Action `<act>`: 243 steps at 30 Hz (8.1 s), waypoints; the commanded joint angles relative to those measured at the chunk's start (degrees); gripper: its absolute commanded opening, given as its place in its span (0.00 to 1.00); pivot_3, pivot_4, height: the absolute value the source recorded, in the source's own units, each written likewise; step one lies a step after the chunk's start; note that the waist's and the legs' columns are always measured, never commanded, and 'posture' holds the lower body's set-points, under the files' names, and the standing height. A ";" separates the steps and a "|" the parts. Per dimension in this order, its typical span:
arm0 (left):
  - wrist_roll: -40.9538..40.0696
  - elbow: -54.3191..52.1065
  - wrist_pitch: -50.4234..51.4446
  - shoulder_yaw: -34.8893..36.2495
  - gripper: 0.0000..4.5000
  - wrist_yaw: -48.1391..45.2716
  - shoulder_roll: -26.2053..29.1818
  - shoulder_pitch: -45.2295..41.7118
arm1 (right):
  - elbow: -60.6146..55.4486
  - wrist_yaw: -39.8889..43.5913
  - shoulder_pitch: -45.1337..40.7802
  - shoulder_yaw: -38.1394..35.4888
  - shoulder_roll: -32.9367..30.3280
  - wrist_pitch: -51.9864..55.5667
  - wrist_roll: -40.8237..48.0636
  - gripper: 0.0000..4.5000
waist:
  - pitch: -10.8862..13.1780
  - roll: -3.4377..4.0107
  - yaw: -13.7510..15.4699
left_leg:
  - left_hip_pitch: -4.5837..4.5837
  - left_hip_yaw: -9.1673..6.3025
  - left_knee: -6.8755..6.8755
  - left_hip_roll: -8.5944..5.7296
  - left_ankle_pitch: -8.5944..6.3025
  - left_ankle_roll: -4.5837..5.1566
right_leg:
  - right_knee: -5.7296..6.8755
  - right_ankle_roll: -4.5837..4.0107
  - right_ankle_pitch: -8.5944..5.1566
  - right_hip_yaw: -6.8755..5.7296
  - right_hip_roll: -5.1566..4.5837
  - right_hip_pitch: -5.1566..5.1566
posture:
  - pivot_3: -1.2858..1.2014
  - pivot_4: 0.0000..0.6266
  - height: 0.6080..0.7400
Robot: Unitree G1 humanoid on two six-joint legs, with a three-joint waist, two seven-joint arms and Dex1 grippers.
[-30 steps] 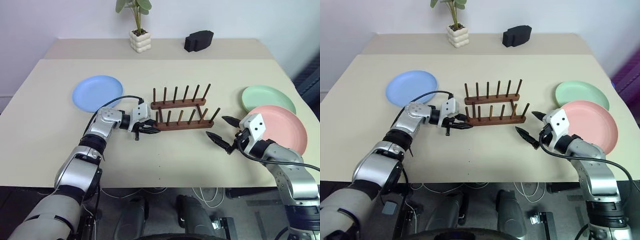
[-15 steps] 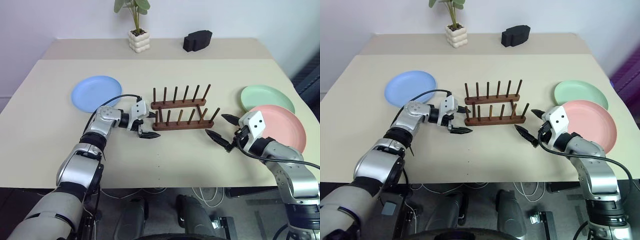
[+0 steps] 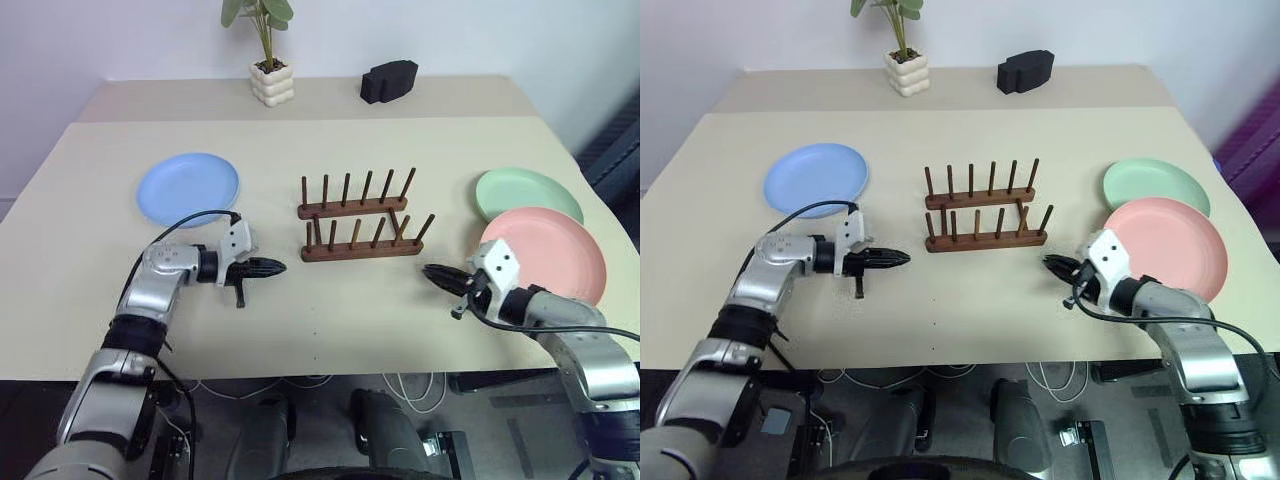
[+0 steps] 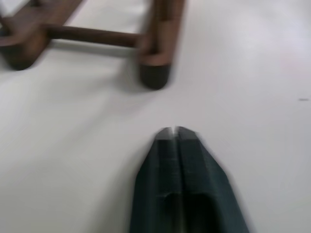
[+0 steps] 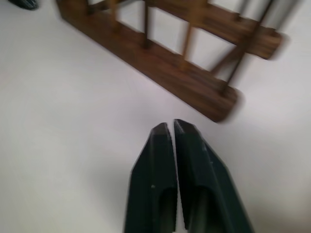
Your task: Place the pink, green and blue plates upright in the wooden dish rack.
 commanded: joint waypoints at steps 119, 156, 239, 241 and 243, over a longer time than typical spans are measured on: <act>-4.77 -20.85 5.40 -8.77 0.00 19.65 -12.53 6.90 | -2.19 -21.61 -25.36 0.62 -1.13 -9.33 -17.71 0.01 | 0.02 -0.05 -0.27 | -0.05 0.07 -0.01 0.00 0.00 0.00 | -0.14 -0.10 0.00 0.02 0.04 -0.03 | 0.52 0.24 0.93; -11.01 -27.67 4.85 -4.67 0.00 21.12 -11.32 10.69 | 4.51 -12.52 -32.60 -15.98 12.94 22.14 44.59 0.01 | 0.03 0.03 -0.28 | -0.03 -0.27 -0.06 0.03 0.00 0.01 | -0.08 -0.11 0.02 0.00 0.04 -0.05 | 0.52 0.24 0.93; -14.10 -30.18 4.96 -3.19 0.00 21.30 -11.69 12.43 | 60.57 -1.85 -34.92 2.24 -8.23 -15.01 -12.23 0.11 | 0.05 0.13 -0.43 | -0.04 0.40 -0.07 0.00 -0.01 0.03 | -0.23 -0.12 0.02 0.23 0.05 -0.11 | 0.52 0.24 0.93; -14.04 -30.19 4.92 -3.21 0.00 21.35 -11.68 12.45 | 61.09 -1.65 -35.07 2.07 -8.09 -15.60 -12.50 0.01 | 0.03 0.10 -0.42 | -0.03 0.41 -0.06 0.00 -0.01 0.03 | -0.22 -0.12 0.02 0.23 0.05 -0.10 | 0.52 0.24 0.93; -14.00 -30.15 4.86 -3.24 0.00 21.37 -11.70 12.45 | 60.80 -1.75 -34.84 1.82 -8.00 -16.25 -12.67 0.01 | 0.03 0.10 -0.33 | -0.01 0.40 -0.06 0.00 -0.01 0.03 | -0.23 -0.12 0.02 0.23 0.05 -0.07 | 0.52 0.24 0.93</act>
